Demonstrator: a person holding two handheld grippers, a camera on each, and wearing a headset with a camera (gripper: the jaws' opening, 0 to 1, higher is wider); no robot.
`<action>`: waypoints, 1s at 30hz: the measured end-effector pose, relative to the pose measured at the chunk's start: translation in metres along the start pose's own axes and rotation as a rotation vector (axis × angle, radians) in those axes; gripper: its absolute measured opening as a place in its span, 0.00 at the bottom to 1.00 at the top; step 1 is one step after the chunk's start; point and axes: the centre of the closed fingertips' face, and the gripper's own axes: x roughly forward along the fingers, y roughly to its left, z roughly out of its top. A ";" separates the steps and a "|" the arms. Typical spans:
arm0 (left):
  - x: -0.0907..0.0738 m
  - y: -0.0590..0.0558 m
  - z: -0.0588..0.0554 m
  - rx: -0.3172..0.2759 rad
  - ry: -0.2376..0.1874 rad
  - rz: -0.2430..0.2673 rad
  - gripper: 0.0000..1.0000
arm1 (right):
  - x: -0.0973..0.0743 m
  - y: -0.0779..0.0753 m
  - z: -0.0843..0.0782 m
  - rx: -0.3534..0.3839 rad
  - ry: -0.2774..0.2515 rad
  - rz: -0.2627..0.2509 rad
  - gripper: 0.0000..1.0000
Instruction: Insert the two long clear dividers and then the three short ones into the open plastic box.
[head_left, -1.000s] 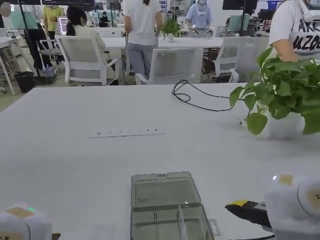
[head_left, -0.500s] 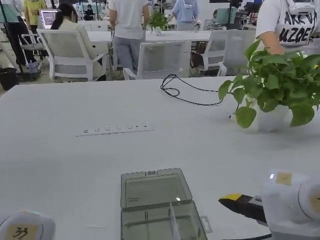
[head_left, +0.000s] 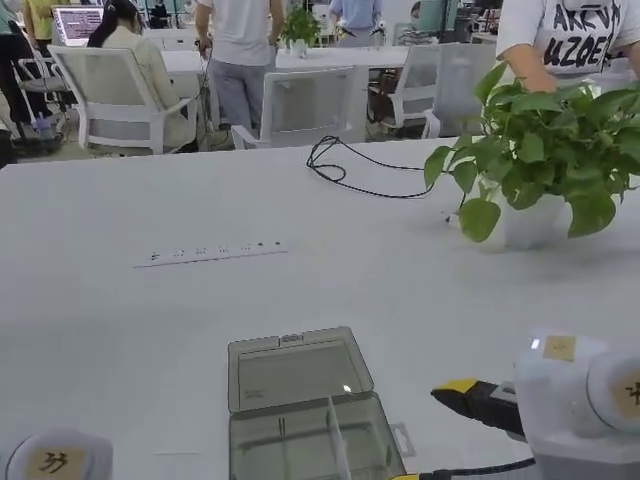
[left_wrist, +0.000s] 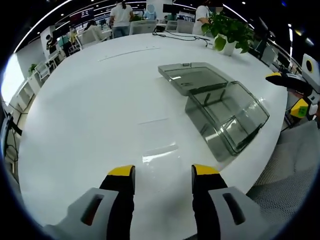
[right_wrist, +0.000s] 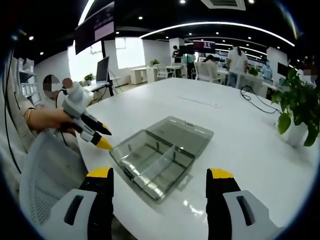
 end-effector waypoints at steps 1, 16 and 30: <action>0.002 0.000 -0.001 0.010 0.007 0.004 0.43 | 0.000 -0.001 0.000 0.001 0.000 -0.002 0.76; 0.006 0.001 -0.007 0.039 0.058 0.036 0.33 | 0.000 -0.004 -0.004 0.026 -0.004 -0.006 0.75; 0.005 0.002 -0.005 0.040 0.077 0.034 0.30 | 0.001 -0.004 -0.003 0.038 -0.002 -0.009 0.75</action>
